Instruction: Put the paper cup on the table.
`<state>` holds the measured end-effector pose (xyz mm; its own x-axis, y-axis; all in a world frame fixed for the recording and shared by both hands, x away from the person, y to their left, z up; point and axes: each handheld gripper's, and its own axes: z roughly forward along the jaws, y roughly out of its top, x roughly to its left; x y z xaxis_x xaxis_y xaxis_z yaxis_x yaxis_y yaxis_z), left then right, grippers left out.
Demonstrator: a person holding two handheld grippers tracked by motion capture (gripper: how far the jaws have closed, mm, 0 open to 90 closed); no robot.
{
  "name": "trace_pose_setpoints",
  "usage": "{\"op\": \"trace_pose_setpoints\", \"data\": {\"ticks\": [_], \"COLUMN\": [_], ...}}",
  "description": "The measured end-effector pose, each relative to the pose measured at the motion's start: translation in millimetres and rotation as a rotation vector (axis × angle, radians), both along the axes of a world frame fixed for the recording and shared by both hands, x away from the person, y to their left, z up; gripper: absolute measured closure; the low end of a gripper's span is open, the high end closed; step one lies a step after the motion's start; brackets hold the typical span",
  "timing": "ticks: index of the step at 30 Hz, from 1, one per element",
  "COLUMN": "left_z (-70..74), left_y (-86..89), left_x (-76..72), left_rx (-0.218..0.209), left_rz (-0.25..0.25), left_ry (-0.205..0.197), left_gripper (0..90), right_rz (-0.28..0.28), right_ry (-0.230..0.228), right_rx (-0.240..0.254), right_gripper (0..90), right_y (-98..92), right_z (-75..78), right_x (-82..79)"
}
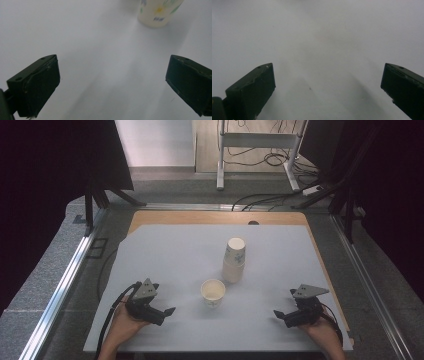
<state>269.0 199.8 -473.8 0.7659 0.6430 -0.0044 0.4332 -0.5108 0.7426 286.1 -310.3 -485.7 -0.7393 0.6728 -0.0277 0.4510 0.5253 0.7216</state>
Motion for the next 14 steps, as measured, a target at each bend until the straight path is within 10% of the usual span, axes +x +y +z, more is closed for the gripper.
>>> {"op": "trace_pose_setpoints", "data": {"ticks": [14], "left_z": [-27.9], "left_y": [-0.1], "left_x": [4.8], "left_rx": [0.066], "left_rz": [0.052], "left_ry": [0.099], "left_gripper": [0.0], "right_rz": [-0.03], "right_ry": [0.048], "right_rx": [-0.014], "right_gripper": [0.0], "right_y": [-0.9], "right_z": [-12.5], "right_x": [2.0]}}
